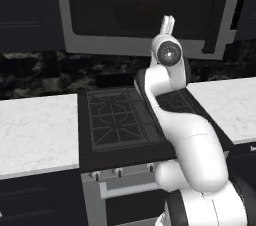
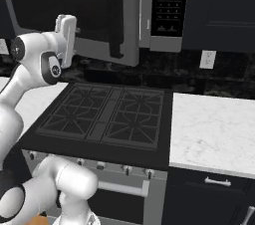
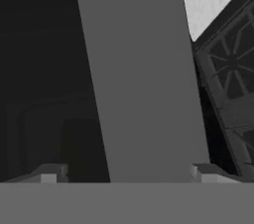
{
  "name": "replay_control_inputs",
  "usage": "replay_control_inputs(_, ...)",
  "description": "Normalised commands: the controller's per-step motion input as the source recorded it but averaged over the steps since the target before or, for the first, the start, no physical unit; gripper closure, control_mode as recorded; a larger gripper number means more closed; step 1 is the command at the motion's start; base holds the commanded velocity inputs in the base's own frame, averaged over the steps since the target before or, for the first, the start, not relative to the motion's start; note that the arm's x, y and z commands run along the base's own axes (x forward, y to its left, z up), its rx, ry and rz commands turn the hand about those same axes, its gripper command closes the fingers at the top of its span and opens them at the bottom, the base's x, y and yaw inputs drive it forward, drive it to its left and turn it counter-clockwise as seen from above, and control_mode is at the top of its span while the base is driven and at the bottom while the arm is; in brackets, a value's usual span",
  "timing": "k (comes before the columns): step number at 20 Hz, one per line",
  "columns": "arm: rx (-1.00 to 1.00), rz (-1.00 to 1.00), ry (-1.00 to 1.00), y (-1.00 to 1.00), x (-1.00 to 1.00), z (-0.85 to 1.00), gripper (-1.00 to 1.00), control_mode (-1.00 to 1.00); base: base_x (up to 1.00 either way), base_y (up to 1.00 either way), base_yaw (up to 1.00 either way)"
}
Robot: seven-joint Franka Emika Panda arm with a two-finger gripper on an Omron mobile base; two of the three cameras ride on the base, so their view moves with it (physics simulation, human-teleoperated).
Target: Open the microwave, place the bowl with waffle inside the microwave, then close the microwave door and turn it on.
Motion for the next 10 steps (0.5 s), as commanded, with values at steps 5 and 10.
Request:
replay_control_inputs(5, 0.0, 0.08, 0.0, 0.0, 0.8, 0.0, -1.0, -1.0, 0.0, 0.0, 0.0)
replay_control_inputs(10, 0.0, 0.07, 0.0, 0.0, 0.76, 0.0, -1.0, -1.0, 0.0, 0.0, 0.0)
